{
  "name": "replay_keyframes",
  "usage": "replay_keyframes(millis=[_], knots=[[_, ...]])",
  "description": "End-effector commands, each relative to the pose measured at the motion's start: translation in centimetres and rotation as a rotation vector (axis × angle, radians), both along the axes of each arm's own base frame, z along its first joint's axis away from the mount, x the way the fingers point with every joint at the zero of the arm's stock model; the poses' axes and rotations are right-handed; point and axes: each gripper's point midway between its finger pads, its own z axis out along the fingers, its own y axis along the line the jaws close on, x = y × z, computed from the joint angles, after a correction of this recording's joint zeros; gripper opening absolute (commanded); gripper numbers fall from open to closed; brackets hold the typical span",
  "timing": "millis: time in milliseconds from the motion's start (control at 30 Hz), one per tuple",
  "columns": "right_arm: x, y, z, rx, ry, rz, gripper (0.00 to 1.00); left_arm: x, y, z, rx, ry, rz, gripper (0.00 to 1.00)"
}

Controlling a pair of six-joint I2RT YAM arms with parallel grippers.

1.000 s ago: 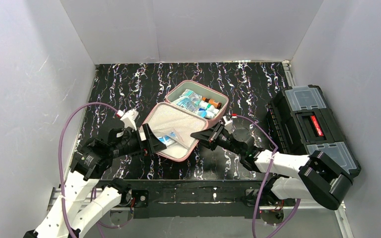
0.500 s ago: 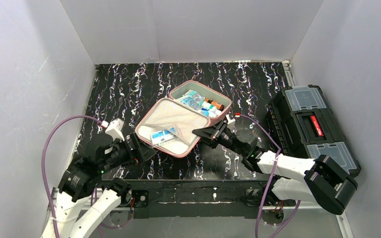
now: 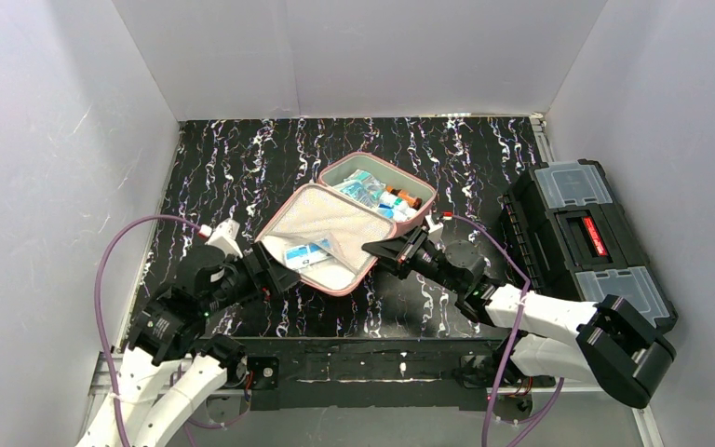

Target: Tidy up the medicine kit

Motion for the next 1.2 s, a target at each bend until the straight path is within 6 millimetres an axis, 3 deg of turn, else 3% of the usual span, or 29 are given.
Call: replay_keyframes(millis=[0, 533, 1167], knots=[[-0.3, -0.6, 6.6, 0.164, -0.16, -0.012, 0.01, 1.6, -0.6, 0.2, -0.012, -0.018, 0.015, 0.76], [-0.6, -0.8, 6.8, 0.18, -0.166, -0.006, 0.01, 4.0, -1.9, -2.0, 0.013, 0.029, 0.013, 0.75], [-1.4, -0.6, 6.0, 0.178, -0.153, 0.036, 0.01, 7.4, -4.6, -0.3, -0.031, -0.026, -0.043, 0.76]])
